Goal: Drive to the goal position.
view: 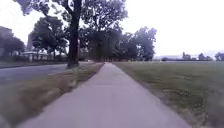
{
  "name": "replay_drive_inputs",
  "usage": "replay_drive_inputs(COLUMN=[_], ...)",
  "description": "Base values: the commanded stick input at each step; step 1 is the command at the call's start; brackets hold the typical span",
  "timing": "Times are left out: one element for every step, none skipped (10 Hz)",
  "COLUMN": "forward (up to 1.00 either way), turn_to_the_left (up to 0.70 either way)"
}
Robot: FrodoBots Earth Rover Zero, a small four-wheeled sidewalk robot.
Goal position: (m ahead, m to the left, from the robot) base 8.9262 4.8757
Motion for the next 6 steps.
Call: replay_drive_inputs(forward=[0.70,0.70,0.70,0.70,0.70,0.70], turn_to_the_left=[0.00,0.00,0.00,0.00,0.00,0.00])
